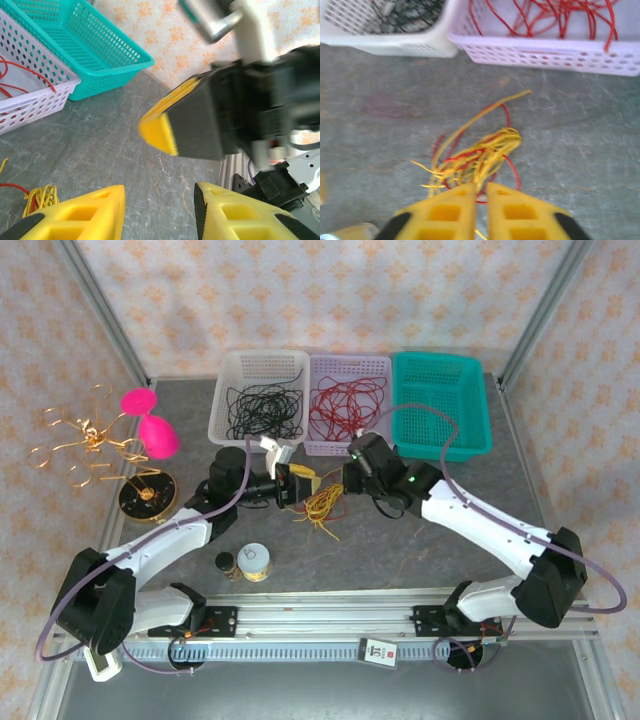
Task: Untangle the cables
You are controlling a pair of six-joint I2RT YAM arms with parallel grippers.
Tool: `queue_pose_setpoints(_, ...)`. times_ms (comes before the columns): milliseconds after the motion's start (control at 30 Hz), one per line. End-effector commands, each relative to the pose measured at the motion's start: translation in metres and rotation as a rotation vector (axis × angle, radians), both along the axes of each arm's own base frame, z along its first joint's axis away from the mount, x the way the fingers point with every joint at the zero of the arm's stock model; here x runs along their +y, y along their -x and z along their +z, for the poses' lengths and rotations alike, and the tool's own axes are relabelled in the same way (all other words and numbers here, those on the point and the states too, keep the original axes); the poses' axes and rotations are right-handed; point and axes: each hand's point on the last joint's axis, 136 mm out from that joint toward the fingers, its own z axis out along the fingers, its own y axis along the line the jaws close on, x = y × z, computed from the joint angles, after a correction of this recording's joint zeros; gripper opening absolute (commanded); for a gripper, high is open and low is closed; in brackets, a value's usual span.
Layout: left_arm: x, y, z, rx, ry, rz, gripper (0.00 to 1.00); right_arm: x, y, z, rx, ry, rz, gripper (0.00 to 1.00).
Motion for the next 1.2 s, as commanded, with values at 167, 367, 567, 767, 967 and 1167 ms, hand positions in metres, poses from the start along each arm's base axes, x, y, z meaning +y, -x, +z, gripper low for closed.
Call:
queue_pose_setpoints(167,0.009,0.006,-0.005,-0.017,-0.046,0.041,0.42,0.019,0.023,-0.098,0.273,-0.134,-0.063,0.34)
queue_pose_setpoints(367,0.012,0.007,-0.011,-0.001,-0.057,0.058,0.42,0.015,-0.006,-0.118,0.149,-0.028,-0.02,0.39)
queue_pose_setpoints(567,0.018,0.012,-0.014,-0.002,-0.077,0.072,0.42,0.009,-0.009,-0.139,0.181,-0.013,-0.001,0.44)
queue_pose_setpoints(767,0.018,0.011,-0.015,0.002,-0.074,0.078,0.42,0.016,0.0,-0.156,0.23,-0.067,0.006,0.4)
queue_pose_setpoints(967,0.017,0.008,-0.012,-0.005,-0.077,0.078,0.42,0.018,0.0,-0.166,0.243,-0.059,0.026,0.21)
queue_pose_setpoints(1167,0.018,0.008,-0.01,-0.015,-0.092,0.078,0.42,0.006,-0.013,-0.132,0.16,0.037,0.021,0.0)
